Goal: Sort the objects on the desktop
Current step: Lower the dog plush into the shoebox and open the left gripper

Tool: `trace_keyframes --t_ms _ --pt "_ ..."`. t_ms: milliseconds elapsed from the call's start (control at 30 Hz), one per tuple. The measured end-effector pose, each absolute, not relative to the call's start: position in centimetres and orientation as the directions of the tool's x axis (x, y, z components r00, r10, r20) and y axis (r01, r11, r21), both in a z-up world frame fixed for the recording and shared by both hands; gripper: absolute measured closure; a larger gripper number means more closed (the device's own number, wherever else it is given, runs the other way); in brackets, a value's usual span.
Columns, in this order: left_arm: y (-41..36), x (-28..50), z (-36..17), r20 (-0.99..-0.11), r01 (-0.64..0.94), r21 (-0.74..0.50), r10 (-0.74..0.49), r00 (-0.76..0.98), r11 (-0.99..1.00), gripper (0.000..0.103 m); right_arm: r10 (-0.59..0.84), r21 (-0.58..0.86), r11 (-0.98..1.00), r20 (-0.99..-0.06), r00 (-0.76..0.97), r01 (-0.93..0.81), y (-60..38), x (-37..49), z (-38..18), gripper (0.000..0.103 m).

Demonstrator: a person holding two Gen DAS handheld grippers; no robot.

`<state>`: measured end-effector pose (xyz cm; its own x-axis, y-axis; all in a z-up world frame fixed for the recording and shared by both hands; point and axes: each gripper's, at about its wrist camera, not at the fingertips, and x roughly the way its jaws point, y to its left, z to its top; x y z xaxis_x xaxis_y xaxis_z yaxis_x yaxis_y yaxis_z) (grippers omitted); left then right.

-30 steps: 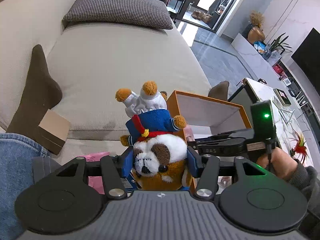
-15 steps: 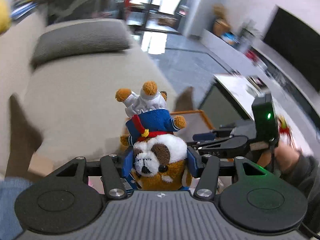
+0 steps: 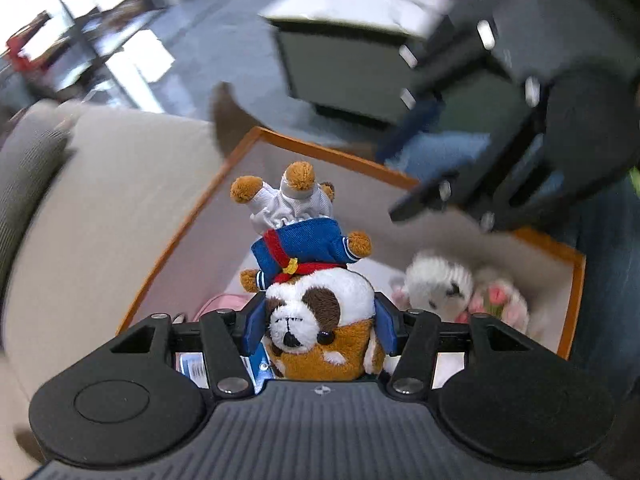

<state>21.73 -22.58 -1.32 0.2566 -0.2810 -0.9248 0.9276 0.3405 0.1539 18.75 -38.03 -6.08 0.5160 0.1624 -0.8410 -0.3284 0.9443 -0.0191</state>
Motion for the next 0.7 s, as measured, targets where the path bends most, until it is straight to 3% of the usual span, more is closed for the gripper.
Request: trace_keyframes --t_ms 200,333,533,700 --pt "-24.7 21.1 -4.7 -0.959 0.987 0.128 -0.243 0.147 0.093 0.037 0.186 -0.078 0.873 -0.859 0.478 -0.481 -37.6 19.4 -5.3 0.062" --pt "-24.9 20.7 -6.1 -0.961 0.995 0.101 -0.26 0.095 -0.012 0.037 0.252 0.009 0.874 -0.863 0.438 -0.486 -38.7 21.5 -5.6 0.062" --pt "-24.5 21.3 -8.0 -0.956 0.998 0.056 -0.29 0.05 -0.012 0.032 0.299 0.103 0.869 -0.889 0.348 -0.484 -38.3 24.3 -8.8 0.064" --pt "-23.7 21.5 -7.5 -0.943 0.997 0.064 -0.325 0.071 0.033 0.032 0.263 0.088 0.845 -0.927 0.267 -0.528 -36.3 24.6 -11.4 0.075"
